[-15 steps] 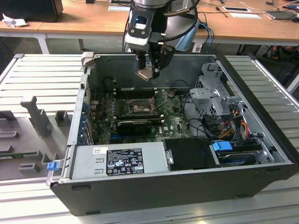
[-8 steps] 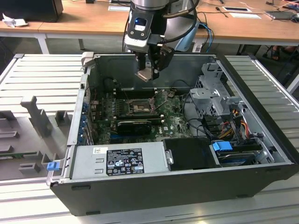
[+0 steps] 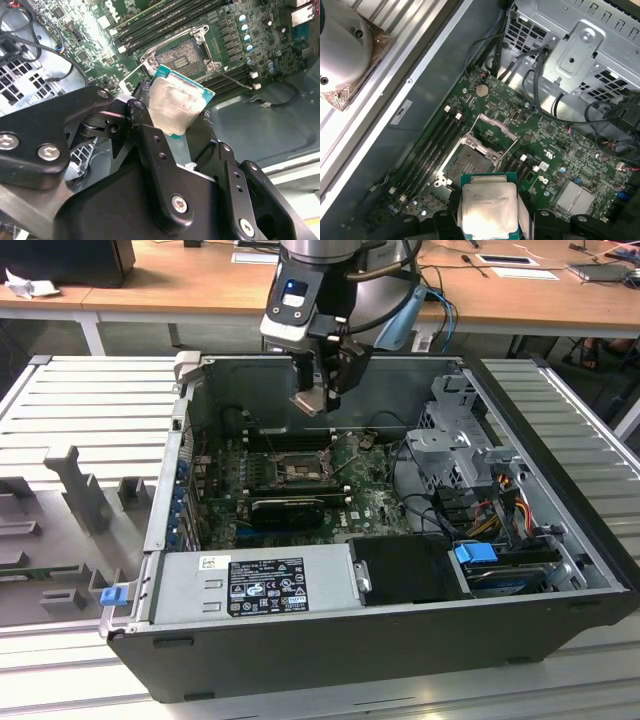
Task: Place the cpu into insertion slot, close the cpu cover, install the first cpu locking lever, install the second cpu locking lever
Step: 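Place the cpu into insertion slot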
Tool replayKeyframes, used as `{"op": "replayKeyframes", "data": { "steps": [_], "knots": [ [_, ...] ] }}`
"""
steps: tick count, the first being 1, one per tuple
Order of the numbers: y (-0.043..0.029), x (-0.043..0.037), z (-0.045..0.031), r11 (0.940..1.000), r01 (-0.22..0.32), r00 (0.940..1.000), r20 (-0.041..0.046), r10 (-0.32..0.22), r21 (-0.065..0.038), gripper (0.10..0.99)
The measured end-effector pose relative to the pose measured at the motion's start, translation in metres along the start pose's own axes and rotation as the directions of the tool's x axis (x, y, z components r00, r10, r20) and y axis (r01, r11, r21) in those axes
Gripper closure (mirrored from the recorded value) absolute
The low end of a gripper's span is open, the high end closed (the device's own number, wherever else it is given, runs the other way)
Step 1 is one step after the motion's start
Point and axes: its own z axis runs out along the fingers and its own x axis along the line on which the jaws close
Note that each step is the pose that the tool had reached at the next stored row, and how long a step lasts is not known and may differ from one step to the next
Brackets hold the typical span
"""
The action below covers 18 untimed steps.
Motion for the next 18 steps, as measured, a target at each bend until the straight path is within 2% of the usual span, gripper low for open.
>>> {"op": "replayKeyframes", "data": {
  "steps": [9,18],
  "knots": [
    [-0.0001,0.0,0.0008,0.9972,-0.075,0.9971,0.0064,0.075,-0.002,0.557],
    [-0.0004,0.0001,0.0019,0.9886,-0.15,0.9885,0.0128,0.15,-0.004,0.557]
  ]
}}
